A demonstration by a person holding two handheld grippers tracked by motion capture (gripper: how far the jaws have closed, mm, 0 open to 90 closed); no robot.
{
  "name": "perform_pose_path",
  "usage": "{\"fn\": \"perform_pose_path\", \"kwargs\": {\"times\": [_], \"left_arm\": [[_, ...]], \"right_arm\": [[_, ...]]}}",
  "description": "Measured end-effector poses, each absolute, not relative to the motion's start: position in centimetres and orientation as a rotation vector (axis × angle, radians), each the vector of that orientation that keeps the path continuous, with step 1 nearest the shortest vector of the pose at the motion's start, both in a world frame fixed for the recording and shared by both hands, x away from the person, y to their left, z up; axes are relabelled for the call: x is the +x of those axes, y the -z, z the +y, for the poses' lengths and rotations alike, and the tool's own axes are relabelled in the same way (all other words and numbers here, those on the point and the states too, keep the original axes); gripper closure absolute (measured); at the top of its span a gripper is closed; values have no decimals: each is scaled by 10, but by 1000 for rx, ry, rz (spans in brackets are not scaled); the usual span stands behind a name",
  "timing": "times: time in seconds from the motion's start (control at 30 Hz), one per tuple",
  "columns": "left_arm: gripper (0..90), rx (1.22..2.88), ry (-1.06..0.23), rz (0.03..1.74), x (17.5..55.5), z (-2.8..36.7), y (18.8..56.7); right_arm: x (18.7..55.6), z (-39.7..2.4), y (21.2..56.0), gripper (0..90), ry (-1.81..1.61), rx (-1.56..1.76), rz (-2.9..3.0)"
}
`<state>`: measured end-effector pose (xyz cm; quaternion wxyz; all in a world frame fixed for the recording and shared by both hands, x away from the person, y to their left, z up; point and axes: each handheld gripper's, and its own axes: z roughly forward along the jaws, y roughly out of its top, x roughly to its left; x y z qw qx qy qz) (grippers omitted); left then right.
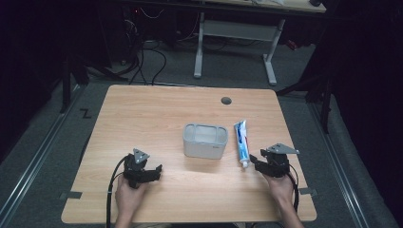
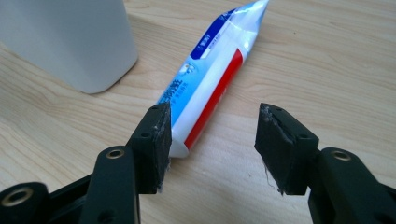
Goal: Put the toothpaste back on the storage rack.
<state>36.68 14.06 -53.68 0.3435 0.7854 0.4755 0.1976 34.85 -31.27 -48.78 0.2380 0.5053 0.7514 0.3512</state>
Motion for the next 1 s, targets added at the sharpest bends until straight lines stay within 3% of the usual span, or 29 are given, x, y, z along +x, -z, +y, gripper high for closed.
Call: {"fn": "perform_pose_path", "kwargs": {"times": [1.0], "left_arm": [[156, 2041, -514, 1236, 367, 141, 537]], "right_arm": [[402, -295, 475, 447, -982, 1442, 2113]]}}
